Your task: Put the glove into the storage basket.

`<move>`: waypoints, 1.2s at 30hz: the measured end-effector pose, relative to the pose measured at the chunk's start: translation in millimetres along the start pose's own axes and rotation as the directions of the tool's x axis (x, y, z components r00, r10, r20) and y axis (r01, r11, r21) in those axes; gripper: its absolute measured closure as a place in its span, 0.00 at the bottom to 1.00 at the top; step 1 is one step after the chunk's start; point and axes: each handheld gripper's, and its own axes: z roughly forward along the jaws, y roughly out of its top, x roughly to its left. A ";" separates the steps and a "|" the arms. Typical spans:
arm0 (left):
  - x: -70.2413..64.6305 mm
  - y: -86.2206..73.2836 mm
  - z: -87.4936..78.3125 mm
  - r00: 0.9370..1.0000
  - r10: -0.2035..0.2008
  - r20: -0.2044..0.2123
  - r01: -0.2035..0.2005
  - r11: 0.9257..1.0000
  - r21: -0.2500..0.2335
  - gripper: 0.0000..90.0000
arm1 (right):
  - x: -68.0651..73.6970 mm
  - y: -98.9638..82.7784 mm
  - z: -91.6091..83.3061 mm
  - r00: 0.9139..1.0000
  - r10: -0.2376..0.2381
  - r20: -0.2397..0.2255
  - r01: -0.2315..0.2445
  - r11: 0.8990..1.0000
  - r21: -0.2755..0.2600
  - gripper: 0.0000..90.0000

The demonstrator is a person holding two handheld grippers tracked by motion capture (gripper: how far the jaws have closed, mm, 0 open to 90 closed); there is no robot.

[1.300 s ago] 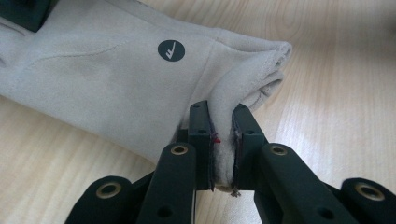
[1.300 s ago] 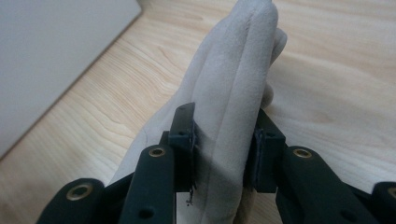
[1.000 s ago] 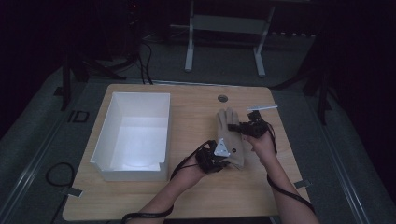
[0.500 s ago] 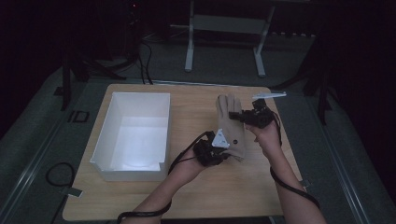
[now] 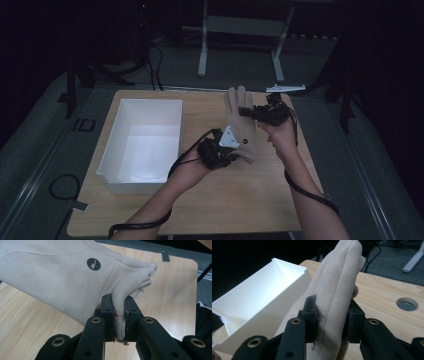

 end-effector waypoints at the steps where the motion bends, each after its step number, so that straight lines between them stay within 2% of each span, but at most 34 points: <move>1: 0.8 -0.8 -2.8 1.000 -0.001 -0.003 0.001 1.000 -0.001 0.91 | 2.3 1.9 1.1 1.000 -0.004 -0.002 0.004 1.000 -0.001 0.75; 18: 19.2 -21.2 -45.7 0.998 -0.036 -0.049 0.037 0.999 0.012 0.91 | 40.1 29.3 31.8 0.998 -0.039 -0.043 0.039 0.999 -0.005 0.75; 28: 28.9 -43.4 -74.4 0.995 -0.063 -0.073 0.065 0.998 0.022 0.91 | 70.2 42.5 58.3 0.994 -0.068 -0.084 0.069 0.998 0.009 0.75; 36: 38.0 -63.5 -101.5 0.990 -0.099 -0.098 0.100 0.995 0.007 0.91 | 92.0 53.5 76.1 0.990 -0.075 -0.120 0.077 0.997 0.009 0.75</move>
